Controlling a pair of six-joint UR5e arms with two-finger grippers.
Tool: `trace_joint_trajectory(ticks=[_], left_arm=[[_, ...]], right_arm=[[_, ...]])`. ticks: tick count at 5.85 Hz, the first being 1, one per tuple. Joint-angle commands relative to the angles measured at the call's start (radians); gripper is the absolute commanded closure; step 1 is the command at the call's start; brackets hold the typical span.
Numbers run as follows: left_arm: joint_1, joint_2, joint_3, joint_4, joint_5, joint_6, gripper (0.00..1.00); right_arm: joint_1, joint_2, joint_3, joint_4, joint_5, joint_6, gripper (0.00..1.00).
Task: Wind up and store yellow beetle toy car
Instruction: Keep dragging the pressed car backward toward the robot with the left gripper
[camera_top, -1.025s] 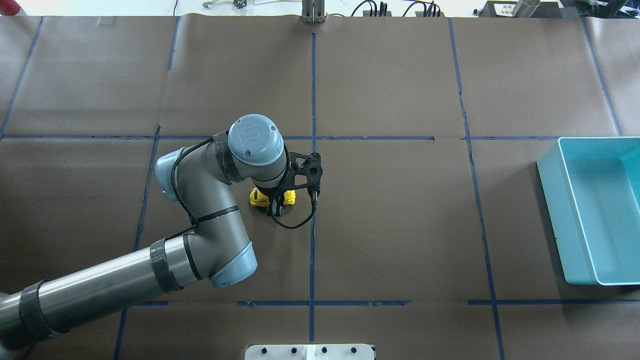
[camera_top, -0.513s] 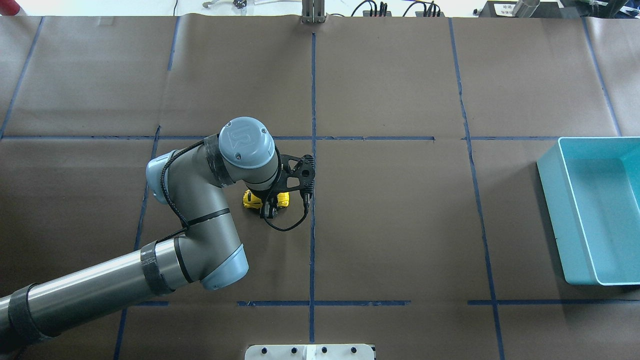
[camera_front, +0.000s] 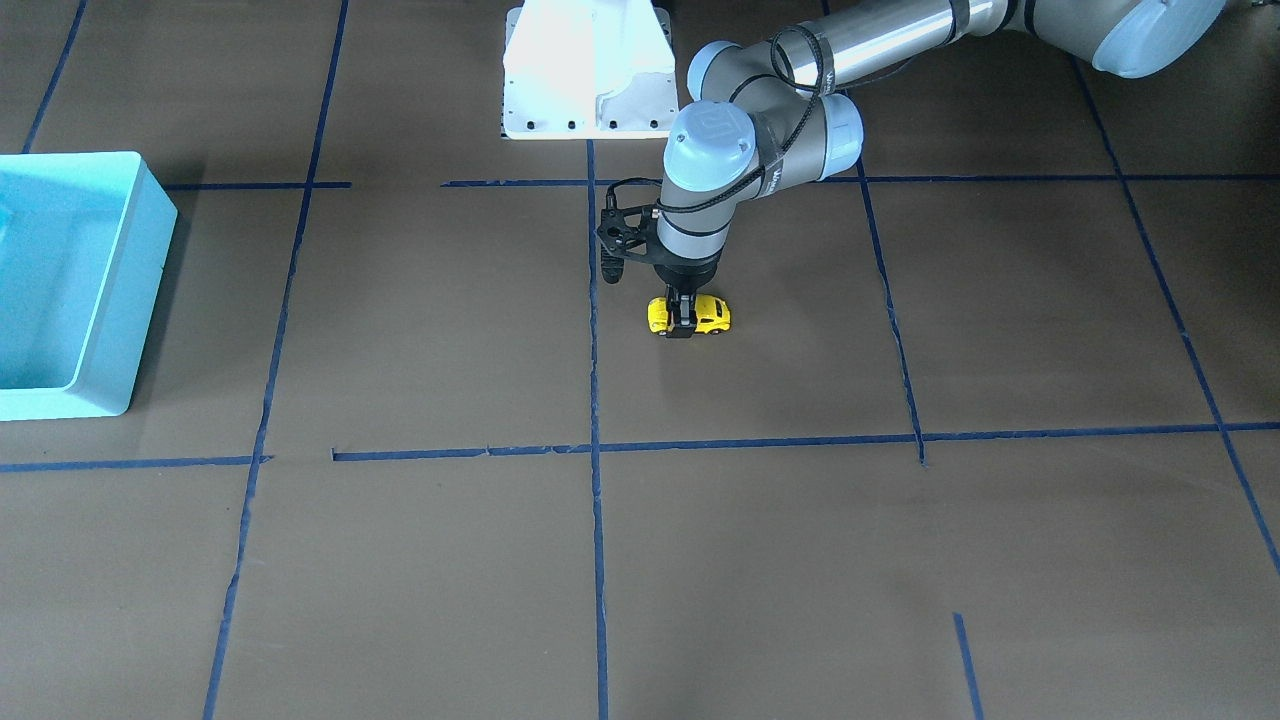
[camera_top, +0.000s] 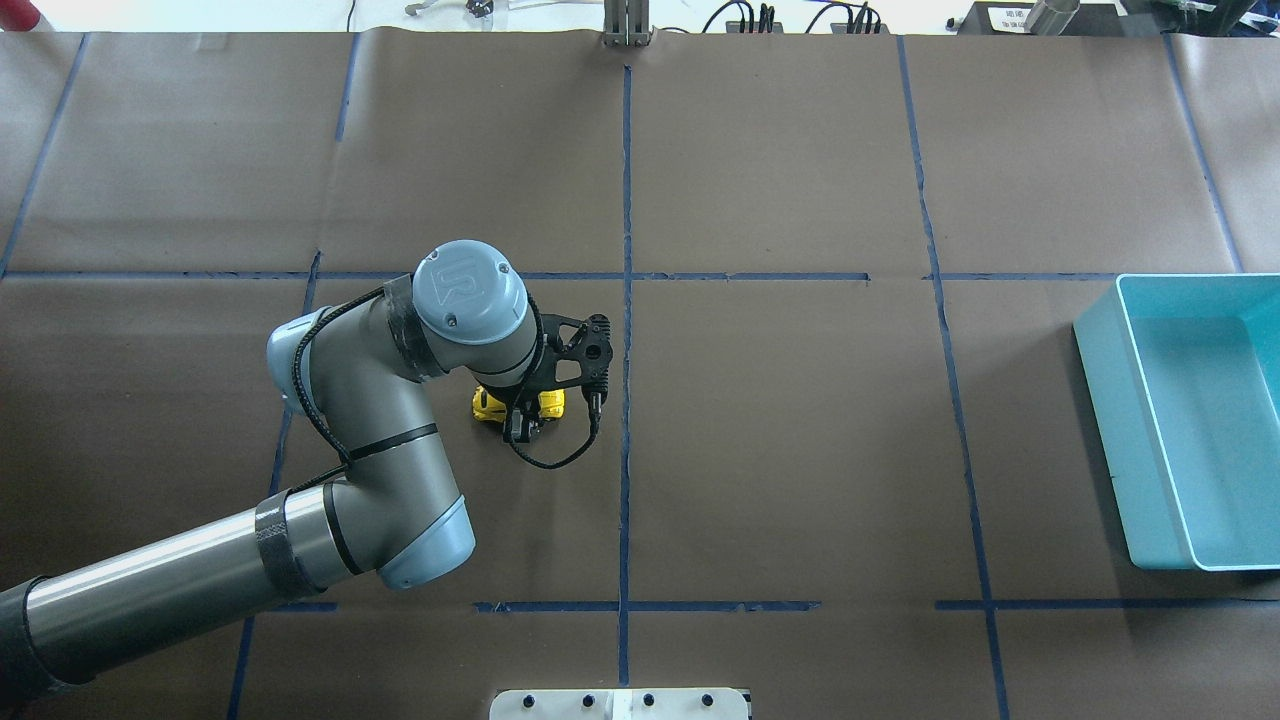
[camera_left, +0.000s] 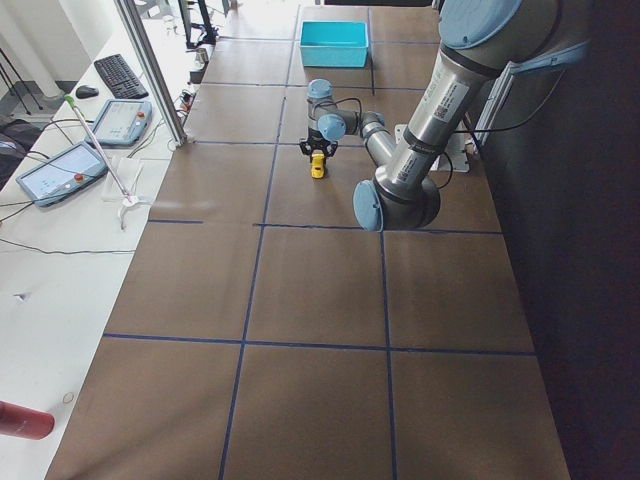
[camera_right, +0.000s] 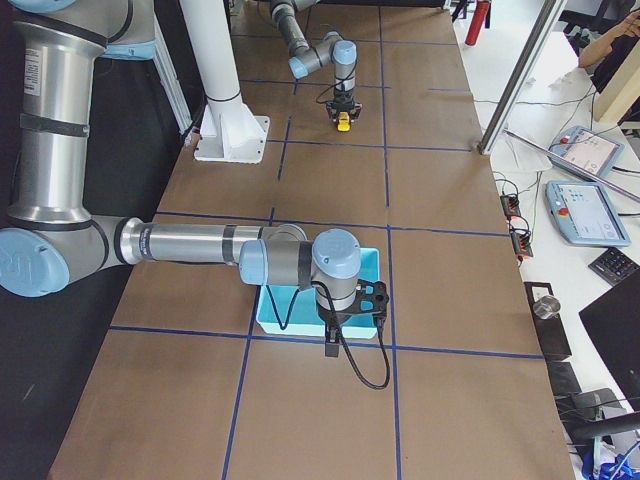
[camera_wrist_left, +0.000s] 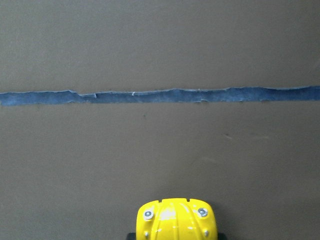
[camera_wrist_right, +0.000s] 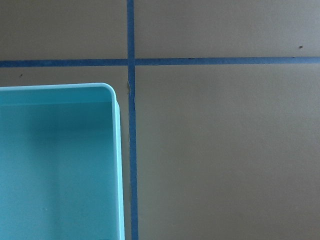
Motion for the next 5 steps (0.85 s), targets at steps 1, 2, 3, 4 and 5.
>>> trace_joint_trajectory(ticks=[1, 2, 3, 4, 5], left_arm=[[0.000, 0.023, -0.017, -0.002, 0.000, 0.002, 0.97], [0.000, 0.029, -0.019, -0.008, 0.000, 0.002, 0.97], [0.000, 0.042, -0.026, -0.015, 0.000, 0.002, 0.97], [-0.002, 0.046, -0.034, -0.017, 0.000, 0.002, 0.97], [-0.003, 0.048, -0.036, -0.017, 0.000, 0.000, 0.97]], right_arm=[[0.000, 0.000, 0.000, 0.000, 0.000, 0.000, 0.00], [0.000, 0.000, 0.000, 0.000, 0.000, 0.002, 0.00], [0.000, 0.000, 0.000, 0.000, 0.000, 0.002, 0.00], [0.000, 0.000, 0.000, 0.000, 0.000, 0.002, 0.00], [0.001, 0.000, 0.000, 0.000, 0.000, 0.002, 0.00]])
